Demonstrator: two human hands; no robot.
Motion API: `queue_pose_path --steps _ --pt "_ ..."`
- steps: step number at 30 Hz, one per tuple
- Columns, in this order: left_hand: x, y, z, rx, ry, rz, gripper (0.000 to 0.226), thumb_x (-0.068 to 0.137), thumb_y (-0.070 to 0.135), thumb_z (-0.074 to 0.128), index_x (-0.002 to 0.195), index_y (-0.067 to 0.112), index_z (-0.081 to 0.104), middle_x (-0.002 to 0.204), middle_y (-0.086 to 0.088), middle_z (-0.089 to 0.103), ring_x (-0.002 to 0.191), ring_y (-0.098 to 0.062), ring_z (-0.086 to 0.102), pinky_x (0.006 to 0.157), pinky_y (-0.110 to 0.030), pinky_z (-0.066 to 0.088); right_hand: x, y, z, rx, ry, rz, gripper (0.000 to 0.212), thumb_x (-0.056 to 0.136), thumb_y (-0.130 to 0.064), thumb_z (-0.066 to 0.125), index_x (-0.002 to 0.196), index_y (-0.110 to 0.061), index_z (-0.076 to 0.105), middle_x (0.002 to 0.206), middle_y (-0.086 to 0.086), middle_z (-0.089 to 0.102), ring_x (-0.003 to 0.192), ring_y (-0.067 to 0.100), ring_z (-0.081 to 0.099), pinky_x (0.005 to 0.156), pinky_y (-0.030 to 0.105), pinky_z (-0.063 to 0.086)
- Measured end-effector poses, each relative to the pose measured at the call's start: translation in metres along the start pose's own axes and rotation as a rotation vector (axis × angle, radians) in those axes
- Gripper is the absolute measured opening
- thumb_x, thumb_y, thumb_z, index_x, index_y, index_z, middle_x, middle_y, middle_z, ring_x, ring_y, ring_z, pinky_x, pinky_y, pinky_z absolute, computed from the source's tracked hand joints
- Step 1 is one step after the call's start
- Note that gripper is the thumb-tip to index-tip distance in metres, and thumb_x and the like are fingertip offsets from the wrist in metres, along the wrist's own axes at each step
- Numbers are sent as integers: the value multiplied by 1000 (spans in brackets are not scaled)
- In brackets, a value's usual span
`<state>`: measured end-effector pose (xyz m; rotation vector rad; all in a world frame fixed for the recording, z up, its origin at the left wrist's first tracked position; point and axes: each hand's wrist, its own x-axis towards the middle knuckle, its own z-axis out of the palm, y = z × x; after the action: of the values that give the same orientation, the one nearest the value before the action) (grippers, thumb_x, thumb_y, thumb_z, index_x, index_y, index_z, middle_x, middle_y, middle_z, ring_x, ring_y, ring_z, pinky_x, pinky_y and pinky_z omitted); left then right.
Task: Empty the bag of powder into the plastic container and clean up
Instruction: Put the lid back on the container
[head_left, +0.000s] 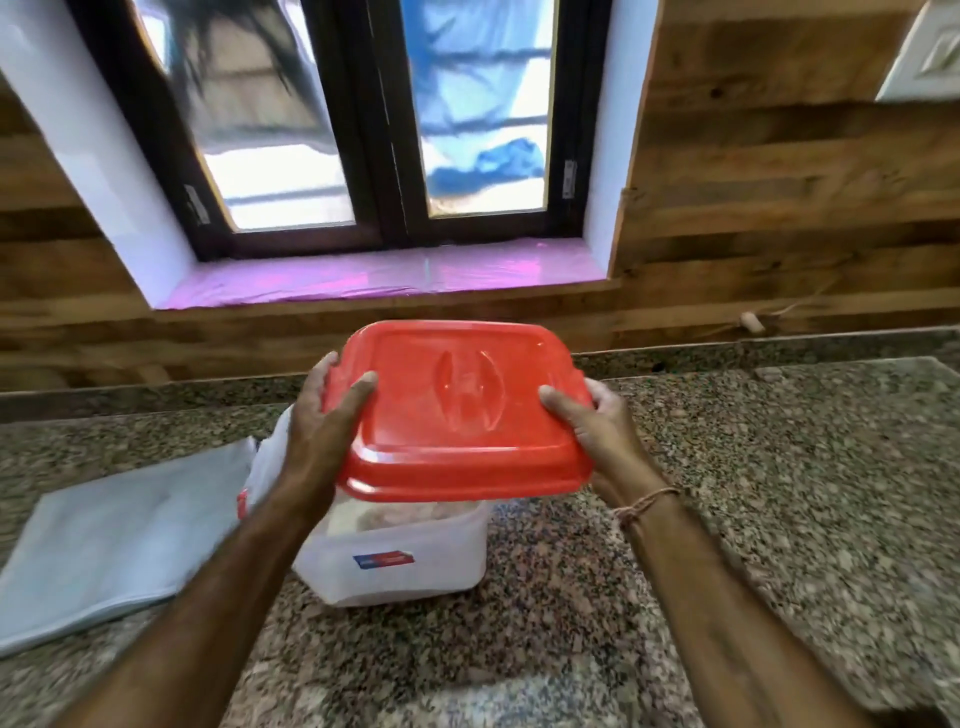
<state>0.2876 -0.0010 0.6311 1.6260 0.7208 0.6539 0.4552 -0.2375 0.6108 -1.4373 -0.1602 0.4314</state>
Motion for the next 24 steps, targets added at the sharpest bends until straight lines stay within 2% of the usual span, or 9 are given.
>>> queue_pose_path --steps 3,7,9,12,14,19,20,22,24 --pt "4 -29 -53 35 49 -99 89 74 72 70 151 43 36 146 -4 54 118 -28 64 95 -55 56 -9 21 52 -207 20 -22 61 72 -39 87 123 -15 65 108 6 75 95 23 74 87 47 62" --pt "15 -65 -92 20 93 -213 93 73 73 71 152 38 38 149 -3 53 120 -25 63 96 -46 57 -18 47 91 -395 30 -11 72 58 -61 78 117 -22 64 104 1 74 93 22 73 87 48 61" --pt "21 -72 -98 28 72 -242 87 83 62 69 156 29 35 151 -3 50 119 -23 61 91 -35 56 -21 54 99 -432 49 -15 70 62 -61 77 118 -23 61 105 1 73 93 23 72 85 48 62" --pt "29 -79 -99 67 -3 -309 94 82 67 65 159 29 27 155 -9 46 129 -30 57 103 -48 52 -24 58 103 -425 70 -21 55 74 -54 78 116 -27 56 107 1 71 94 23 72 82 48 63" --pt "34 -81 -100 96 -42 -323 99 80 73 62 160 30 24 158 -10 42 134 -32 53 106 -52 50 -25 61 103 -407 83 1 46 82 -50 75 116 -29 53 110 3 70 95 22 72 81 48 64" --pt "40 -80 -99 165 -115 -331 95 91 69 54 163 32 5 170 -10 15 148 -35 35 111 -56 44 -32 64 108 -502 100 24 46 85 -60 64 118 -33 47 115 4 67 95 25 73 79 50 64" --pt "41 -81 -100 170 -123 -341 97 89 71 54 163 32 3 170 -11 13 148 -36 35 109 -58 45 -33 63 108 -495 92 41 47 87 -59 64 121 -32 44 116 5 66 95 27 73 78 52 64" --pt "39 -81 -101 220 -103 -342 103 85 76 54 163 29 5 169 -12 14 148 -37 34 110 -59 44 -33 60 105 -317 37 160 56 88 -48 71 129 -30 38 121 11 62 97 35 74 78 56 63" --pt "34 -80 -100 279 -23 -322 106 84 75 58 162 18 15 164 -16 29 144 -37 40 107 -53 47 -32 59 99 -125 -13 298 74 82 -38 82 136 -25 34 124 17 61 98 40 74 80 58 62"
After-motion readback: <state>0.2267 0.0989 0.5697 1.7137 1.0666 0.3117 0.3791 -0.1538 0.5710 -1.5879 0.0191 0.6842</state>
